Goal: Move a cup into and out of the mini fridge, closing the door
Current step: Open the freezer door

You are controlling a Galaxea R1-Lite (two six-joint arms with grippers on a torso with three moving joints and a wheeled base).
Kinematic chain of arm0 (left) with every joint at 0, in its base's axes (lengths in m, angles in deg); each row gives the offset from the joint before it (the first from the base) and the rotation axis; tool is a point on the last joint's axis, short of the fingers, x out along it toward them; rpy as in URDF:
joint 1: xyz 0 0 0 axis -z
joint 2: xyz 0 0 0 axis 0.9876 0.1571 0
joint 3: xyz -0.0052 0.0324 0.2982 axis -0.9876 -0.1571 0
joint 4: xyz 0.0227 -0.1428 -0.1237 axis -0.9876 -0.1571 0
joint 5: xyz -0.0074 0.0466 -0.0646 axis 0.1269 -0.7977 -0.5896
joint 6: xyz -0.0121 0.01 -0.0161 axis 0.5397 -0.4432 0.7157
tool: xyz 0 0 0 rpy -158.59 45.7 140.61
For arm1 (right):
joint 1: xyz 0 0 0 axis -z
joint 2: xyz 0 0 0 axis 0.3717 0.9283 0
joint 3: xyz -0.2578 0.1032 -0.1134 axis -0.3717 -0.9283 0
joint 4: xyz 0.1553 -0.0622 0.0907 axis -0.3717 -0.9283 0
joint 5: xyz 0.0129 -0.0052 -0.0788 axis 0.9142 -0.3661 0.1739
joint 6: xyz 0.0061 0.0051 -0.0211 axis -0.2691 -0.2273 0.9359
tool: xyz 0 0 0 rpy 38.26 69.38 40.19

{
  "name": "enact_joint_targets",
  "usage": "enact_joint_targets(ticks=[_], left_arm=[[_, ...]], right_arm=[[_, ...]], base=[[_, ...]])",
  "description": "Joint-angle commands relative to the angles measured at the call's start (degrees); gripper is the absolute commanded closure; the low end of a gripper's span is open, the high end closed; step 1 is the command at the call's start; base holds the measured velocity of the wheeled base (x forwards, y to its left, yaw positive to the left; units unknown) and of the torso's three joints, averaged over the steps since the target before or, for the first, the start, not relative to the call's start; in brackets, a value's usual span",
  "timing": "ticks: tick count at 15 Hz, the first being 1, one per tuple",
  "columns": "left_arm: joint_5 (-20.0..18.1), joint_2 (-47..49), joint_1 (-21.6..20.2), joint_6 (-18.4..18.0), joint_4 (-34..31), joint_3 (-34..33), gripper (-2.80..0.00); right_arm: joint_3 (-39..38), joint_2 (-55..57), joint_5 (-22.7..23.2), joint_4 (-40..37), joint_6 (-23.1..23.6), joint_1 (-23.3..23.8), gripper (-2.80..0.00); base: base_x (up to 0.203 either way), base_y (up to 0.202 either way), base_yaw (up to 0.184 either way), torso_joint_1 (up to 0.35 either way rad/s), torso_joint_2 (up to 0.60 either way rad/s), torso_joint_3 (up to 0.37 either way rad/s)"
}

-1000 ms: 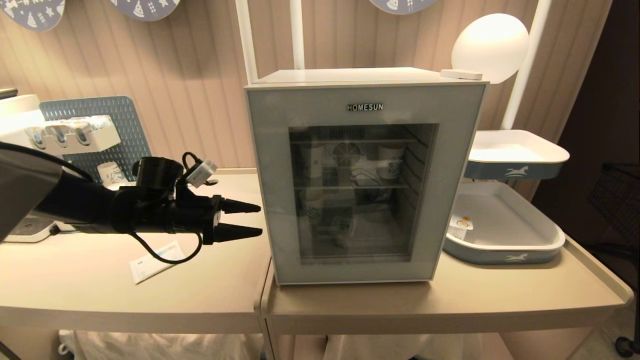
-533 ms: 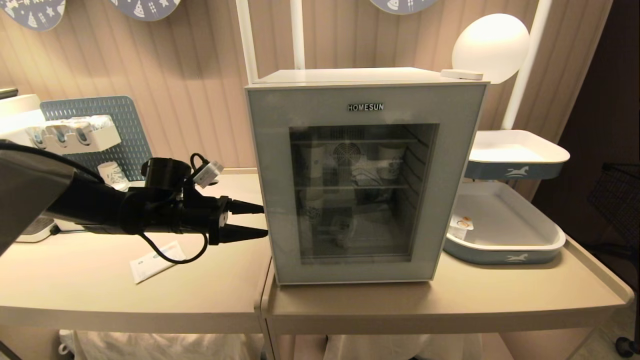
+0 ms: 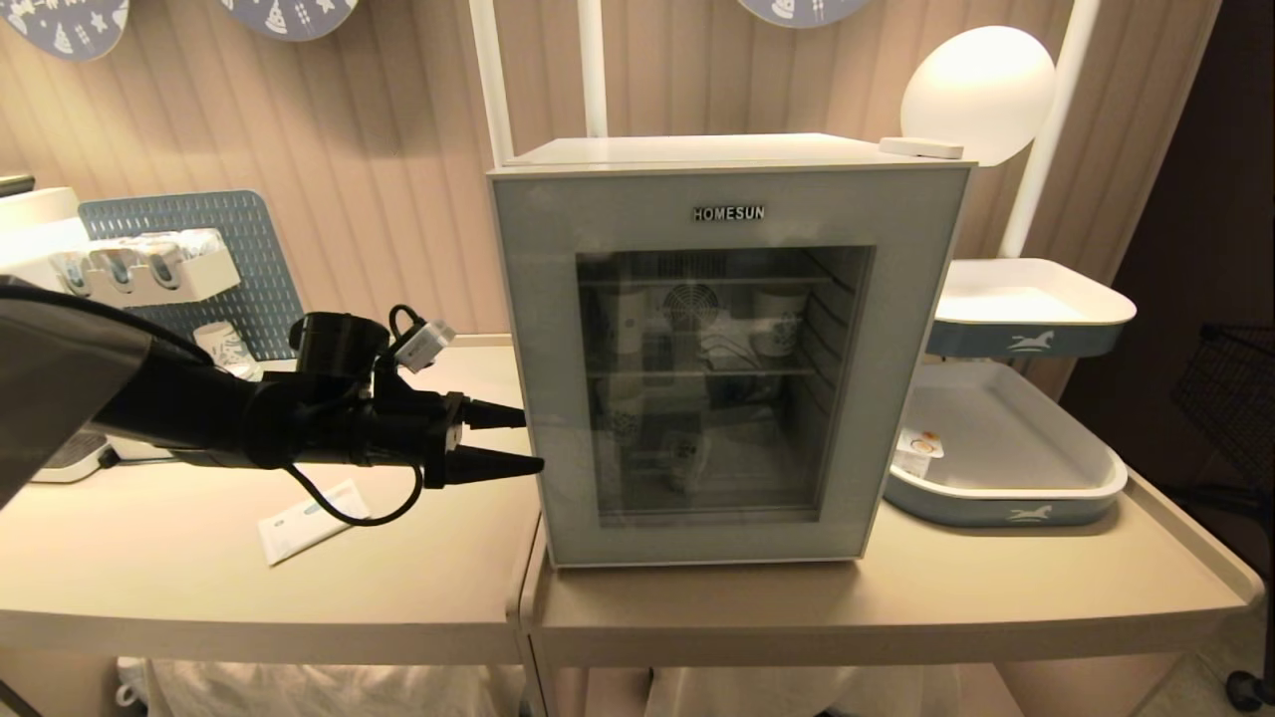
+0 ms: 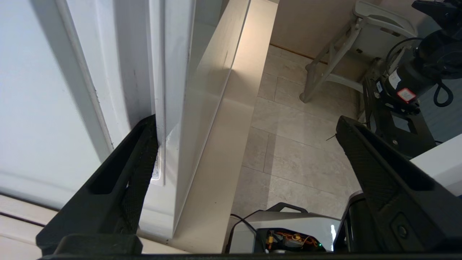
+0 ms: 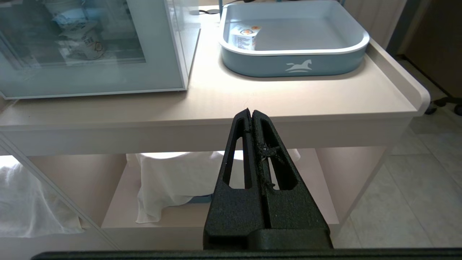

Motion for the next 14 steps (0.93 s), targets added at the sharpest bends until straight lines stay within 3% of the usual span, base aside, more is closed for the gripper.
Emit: enact_joint_targets(ticks=[1,11,14], left_arm=[[-0.81,-2.97,-0.23,-0.13,-0.13,-2.3,-2.8],[-2.07,-24.76,-3.19,-0.29,0.04,-22.43,-2.8],[-1.77,-26.84,-9.6,1.41,-0.16,-23.78,-2.8]], right_arm=[[0.02,0.09,0.01,-0.05,0.02,-0.01,0.0],[0.02,0.09,0.01,-0.05,0.11,-0.01,0.0],[0.02,0.09,0.01,-0.05,0.11,-0.01,0.0]], base=[[0.0,0.0,0.0,0.0,0.0,0.0],[0.0,0.0,0.0,0.0,0.0,0.0],[0.0,0.0,0.0,0.0,0.0,0.0]])
